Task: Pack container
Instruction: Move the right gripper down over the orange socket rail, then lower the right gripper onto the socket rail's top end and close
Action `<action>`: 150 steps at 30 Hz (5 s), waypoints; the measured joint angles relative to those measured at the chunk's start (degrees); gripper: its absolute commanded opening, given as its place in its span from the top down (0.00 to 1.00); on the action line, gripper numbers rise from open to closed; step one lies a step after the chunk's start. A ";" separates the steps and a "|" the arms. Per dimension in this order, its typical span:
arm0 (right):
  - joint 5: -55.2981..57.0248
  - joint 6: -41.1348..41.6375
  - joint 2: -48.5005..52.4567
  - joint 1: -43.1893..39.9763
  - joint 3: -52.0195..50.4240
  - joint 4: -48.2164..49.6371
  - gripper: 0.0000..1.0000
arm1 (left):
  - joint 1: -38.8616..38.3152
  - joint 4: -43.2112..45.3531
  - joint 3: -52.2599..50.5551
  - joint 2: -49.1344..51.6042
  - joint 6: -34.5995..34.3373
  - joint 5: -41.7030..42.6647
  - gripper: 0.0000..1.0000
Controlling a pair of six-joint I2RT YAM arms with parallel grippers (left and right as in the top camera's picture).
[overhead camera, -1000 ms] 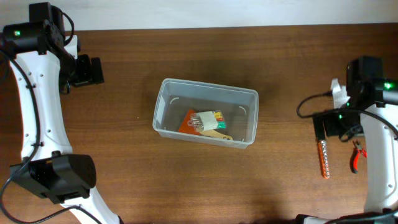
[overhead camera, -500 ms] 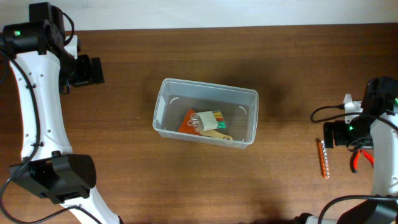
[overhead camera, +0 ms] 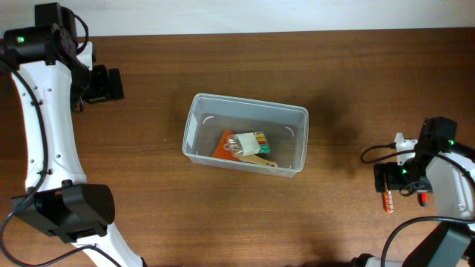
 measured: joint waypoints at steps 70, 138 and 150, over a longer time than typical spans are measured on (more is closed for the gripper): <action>2.25 -0.02 13.73 -2.93 -0.11 7.23 0.01 | 0.00 0.00 0.00 0.00 0.00 0.00 0.01; -3.82 -0.79 14.58 -2.93 -0.11 10.10 0.02 | 0.00 -0.02 0.00 0.00 0.00 0.00 0.01; -3.85 -0.83 14.62 -2.93 -0.11 10.01 0.16 | 0.00 -0.02 0.00 0.00 0.00 0.00 0.01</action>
